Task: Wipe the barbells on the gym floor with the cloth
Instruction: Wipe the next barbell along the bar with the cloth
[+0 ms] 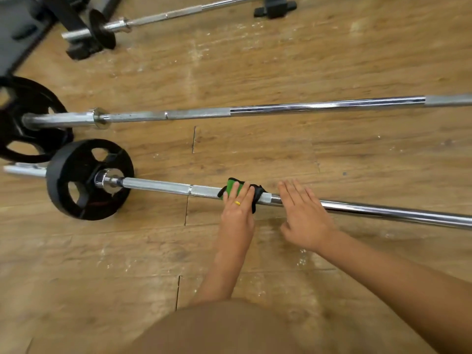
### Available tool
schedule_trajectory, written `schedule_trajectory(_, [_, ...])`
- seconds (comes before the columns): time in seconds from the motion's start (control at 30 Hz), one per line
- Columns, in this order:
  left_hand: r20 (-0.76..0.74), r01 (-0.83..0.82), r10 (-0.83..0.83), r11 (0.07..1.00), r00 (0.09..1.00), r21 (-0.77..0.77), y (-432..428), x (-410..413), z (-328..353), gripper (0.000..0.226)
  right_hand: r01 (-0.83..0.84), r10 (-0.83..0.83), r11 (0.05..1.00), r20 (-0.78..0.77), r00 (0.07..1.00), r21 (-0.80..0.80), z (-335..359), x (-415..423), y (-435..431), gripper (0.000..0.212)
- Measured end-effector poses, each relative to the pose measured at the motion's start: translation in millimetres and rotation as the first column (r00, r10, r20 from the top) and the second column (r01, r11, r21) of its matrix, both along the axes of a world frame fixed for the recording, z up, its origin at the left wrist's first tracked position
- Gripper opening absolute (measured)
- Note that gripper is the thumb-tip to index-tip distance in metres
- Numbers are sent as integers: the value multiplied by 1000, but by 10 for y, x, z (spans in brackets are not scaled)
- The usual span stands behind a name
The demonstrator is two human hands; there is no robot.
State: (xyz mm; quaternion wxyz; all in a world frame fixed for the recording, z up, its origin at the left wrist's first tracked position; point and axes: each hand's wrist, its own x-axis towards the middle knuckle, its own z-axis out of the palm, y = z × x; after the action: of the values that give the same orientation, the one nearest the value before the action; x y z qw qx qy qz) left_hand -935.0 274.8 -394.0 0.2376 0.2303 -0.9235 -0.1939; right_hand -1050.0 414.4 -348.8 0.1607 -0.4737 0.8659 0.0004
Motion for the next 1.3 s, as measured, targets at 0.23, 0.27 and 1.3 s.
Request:
schedule_trajectory(0.23, [206,220,-181,958,962,-186,-224,14,117,45,-227,186,955,209,960,193,271,-482,-63,92])
schedule_trajectory(0.27, [206,226,-187,956,961,-188,-223,10,117,45,-246,200,945,211,957,218,304,-547,-45,92])
schedule_trajectory(1.3, [290,312,-252,932,923,-183,-108,-42,180,70,201,-263,912,-131,956,-359,-347,29,4,76])
